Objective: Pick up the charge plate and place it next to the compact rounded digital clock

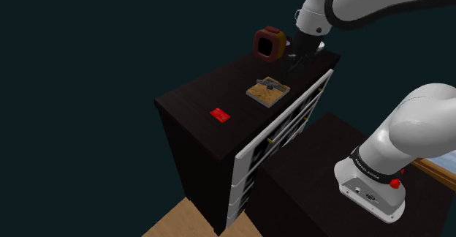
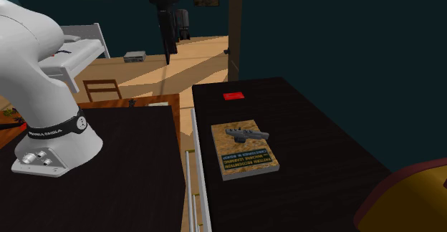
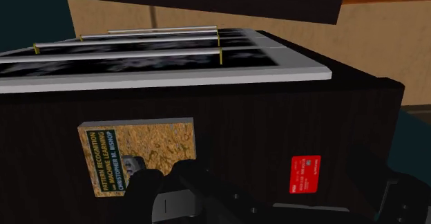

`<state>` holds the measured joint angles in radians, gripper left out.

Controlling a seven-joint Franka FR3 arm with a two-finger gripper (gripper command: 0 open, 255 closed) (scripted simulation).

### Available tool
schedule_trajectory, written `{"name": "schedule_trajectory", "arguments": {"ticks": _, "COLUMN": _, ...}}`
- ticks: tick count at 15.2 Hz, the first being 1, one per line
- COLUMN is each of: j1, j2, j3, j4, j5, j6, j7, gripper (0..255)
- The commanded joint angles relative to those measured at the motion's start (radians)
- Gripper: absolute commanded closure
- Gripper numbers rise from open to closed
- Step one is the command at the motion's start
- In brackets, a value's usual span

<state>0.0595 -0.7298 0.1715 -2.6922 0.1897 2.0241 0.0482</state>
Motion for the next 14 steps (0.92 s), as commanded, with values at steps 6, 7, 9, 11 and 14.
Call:
{"name": "schedule_trajectory", "arguments": {"ticks": 6, "j1": 0.027, "j2": 0.185, "j3": 0.116, "j4": -0.099, "j5": 0.040, "j6": 0.442, "j7": 0.047, "gripper": 0}}
{"name": "schedule_trajectory", "arguments": {"ticks": 7, "j1": 0.025, "j2": 0.225, "j3": 0.135, "j4": -0.104, "j5": 0.039, "j6": 0.508, "j7": 0.058, "gripper": 0}}
{"name": "schedule_trajectory", "arguments": {"ticks": 9, "j1": 0.012, "j2": 0.312, "j3": 0.178, "j4": -0.105, "j5": 0.025, "j6": 0.640, "j7": 0.085, "gripper": 0}}
{"name": "schedule_trajectory", "arguments": {"ticks": 11, "j1": -0.021, "j2": 0.407, "j3": 0.231, "j4": -0.096, "j5": -0.015, "j6": 0.769, "j7": 0.130, "gripper": 0}}
{"name": "schedule_trajectory", "arguments": {"ticks": 14, "j1": -0.165, "j2": 0.557, "j3": 0.370, "j4": -0.065, "j5": -0.198, "j6": 0.948, "j7": 0.287, "gripper": 0}}
